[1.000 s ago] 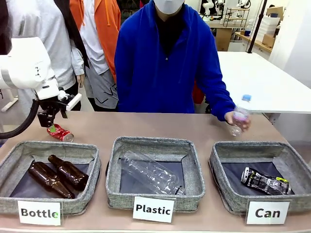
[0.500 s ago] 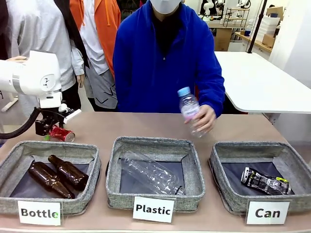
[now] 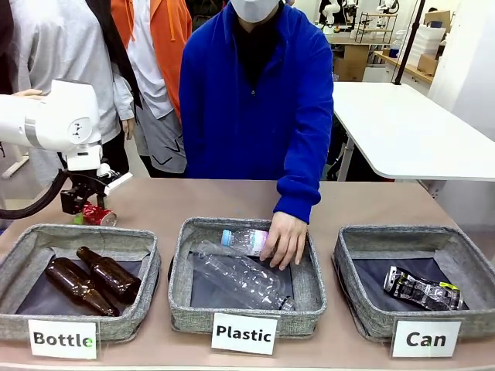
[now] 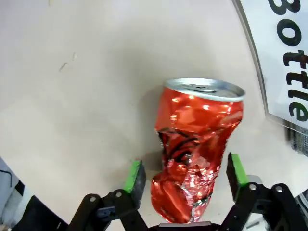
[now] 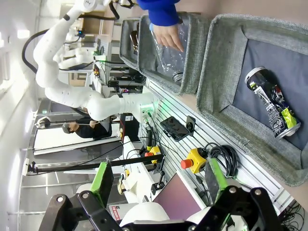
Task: Sort the can waste into the basket.
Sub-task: Pick up the can waste from the table and place it in the right Fabric basket.
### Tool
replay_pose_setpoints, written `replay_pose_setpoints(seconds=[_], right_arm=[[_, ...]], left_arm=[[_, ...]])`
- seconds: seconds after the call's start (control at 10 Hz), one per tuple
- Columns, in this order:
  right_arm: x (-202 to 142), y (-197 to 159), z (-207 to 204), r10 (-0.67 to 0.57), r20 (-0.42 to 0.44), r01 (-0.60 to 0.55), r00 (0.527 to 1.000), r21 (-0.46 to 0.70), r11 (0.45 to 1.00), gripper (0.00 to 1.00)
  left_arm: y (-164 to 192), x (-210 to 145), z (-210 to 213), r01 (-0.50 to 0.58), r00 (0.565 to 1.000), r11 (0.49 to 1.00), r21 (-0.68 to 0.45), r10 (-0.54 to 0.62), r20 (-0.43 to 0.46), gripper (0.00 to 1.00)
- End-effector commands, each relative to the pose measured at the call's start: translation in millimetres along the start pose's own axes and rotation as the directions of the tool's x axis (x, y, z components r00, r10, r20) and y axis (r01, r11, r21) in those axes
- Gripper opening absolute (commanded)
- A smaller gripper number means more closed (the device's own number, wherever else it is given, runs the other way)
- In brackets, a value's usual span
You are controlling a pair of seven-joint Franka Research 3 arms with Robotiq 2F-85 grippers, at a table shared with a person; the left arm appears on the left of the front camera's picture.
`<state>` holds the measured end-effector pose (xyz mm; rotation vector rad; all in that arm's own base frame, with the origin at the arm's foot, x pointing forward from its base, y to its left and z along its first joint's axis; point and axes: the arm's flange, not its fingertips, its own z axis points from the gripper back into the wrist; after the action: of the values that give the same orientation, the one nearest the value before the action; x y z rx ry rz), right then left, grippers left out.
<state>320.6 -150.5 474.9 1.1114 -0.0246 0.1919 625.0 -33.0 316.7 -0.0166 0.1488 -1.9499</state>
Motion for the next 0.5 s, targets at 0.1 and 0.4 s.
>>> replay_pose_setpoints(seconds=[0.1, 0.4], right_arm=[[-3.8, -1.1, 2.0, 0.026, -0.016, -0.027, 1.0, -0.007, 1.0, 1.0], [-3.8, -1.1, 2.0, 0.026, -0.016, -0.027, 1.0, -0.007, 1.0, 1.0]], left_arm=[[3.9, -5.1, 3.5, 0.024, 0.999, 1.0, 0.001, -0.024, 0.023, 0.35], [6.2, -6.2, 4.9, 0.026, 0.999, 1.0, 0.016, -0.027, 0.039, 0.0]])
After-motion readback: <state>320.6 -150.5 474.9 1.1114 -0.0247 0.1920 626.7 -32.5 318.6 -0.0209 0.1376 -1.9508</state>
